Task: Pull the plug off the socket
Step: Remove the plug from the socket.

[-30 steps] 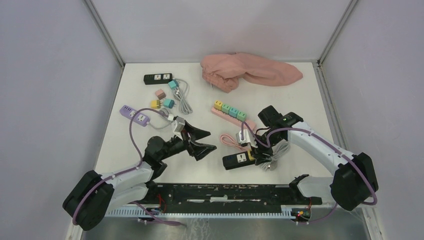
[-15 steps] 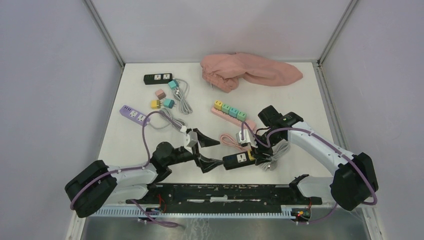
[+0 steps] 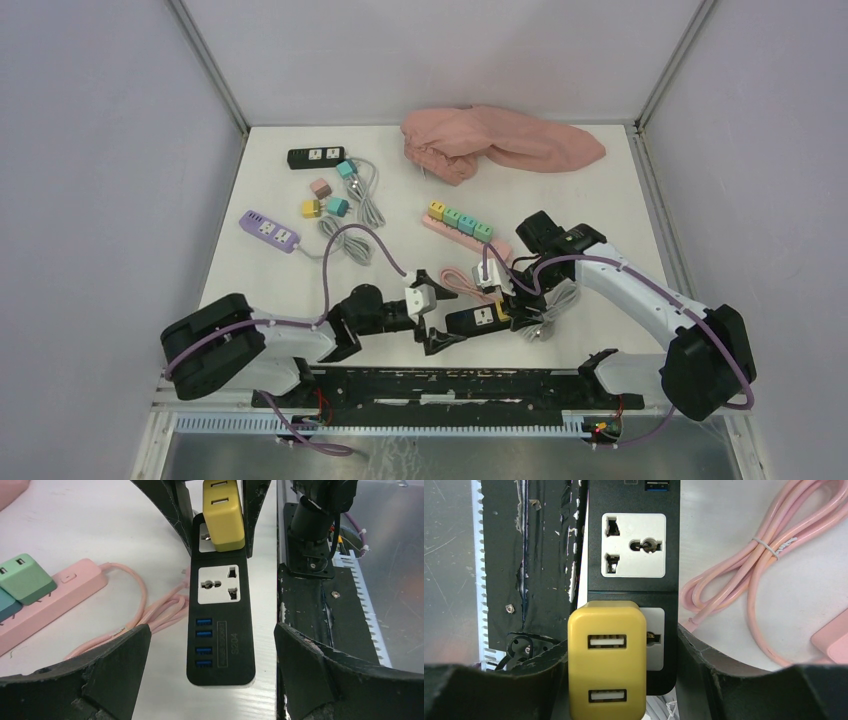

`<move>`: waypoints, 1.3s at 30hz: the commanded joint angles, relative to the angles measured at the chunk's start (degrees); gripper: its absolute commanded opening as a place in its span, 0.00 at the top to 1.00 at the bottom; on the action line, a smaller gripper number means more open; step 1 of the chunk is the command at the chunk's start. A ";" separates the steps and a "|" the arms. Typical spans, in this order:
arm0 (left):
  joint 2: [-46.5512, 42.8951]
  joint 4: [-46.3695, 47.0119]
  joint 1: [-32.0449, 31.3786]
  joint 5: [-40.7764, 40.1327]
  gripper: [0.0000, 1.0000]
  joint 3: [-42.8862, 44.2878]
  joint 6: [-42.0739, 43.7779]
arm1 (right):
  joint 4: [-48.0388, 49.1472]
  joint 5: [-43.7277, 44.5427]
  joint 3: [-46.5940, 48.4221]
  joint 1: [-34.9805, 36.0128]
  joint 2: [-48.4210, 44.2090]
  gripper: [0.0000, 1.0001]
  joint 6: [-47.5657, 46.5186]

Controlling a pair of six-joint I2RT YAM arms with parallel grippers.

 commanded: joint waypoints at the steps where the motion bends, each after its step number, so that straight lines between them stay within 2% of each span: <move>1: 5.82 1.31 -1.54 -1.79 0.00 5.30 4.39 | -0.41 -3.40 3.02 -0.27 -0.24 0.97 -0.76; 8: 13.58 1.19 -3.89 -0.44 0.06 9.94 3.98 | -0.35 -3.38 3.06 -0.21 -0.46 0.97 -0.76; 16: 17.36 -3.78 -4.14 0.03 0.34 14.27 2.90 | -0.35 -3.44 3.02 -0.27 -0.54 0.96 -0.80; 18: 17.67 -5.11 -4.11 0.15 0.37 14.94 2.74 | -0.35 -3.52 3.01 -0.26 -0.55 0.96 -0.76; 20: 17.81 -5.19 -4.10 0.38 0.50 15.15 2.76 | -0.33 -3.53 3.01 -0.22 -0.62 0.95 -0.67; 22: 17.71 -5.35 -4.11 0.38 0.74 15.21 2.59 | -0.35 -3.53 3.01 -0.23 -0.68 0.93 -0.59; 24: 17.35 -5.37 -4.14 0.10 0.91 15.10 2.08 | -0.35 -3.53 3.06 -0.29 -0.72 0.82 -0.58; 25: 17.13 -5.37 -4.10 -0.07 0.95 15.01 1.96 | -0.35 -3.45 3.09 -0.23 -0.85 0.74 -0.52; 28: 16.20 -5.37 -4.06 -0.87 0.97 14.49 1.13 | -0.14 -3.16 2.99 -0.35 -1.45 0.39 -0.26; 29: 15.84 -5.37 -4.07 -1.00 0.97 14.24 0.85 | 0.05 -3.10 2.83 -0.39 -1.96 0.31 -0.04; 32: 15.05 -4.69 -4.11 -0.86 0.97 13.37 -0.43 | 0.54 -3.57 2.20 -0.87 -3.50 0.15 0.50; 34: 14.68 -3.94 -4.10 -0.76 0.97 12.73 -1.15 | 0.47 -4.54 2.05 -1.33 -4.19 0.01 0.73; 39: 14.25 -3.26 -4.10 -0.73 0.97 11.96 -2.16 | -0.44 -6.88 2.47 -2.55 -4.94 0.01 0.92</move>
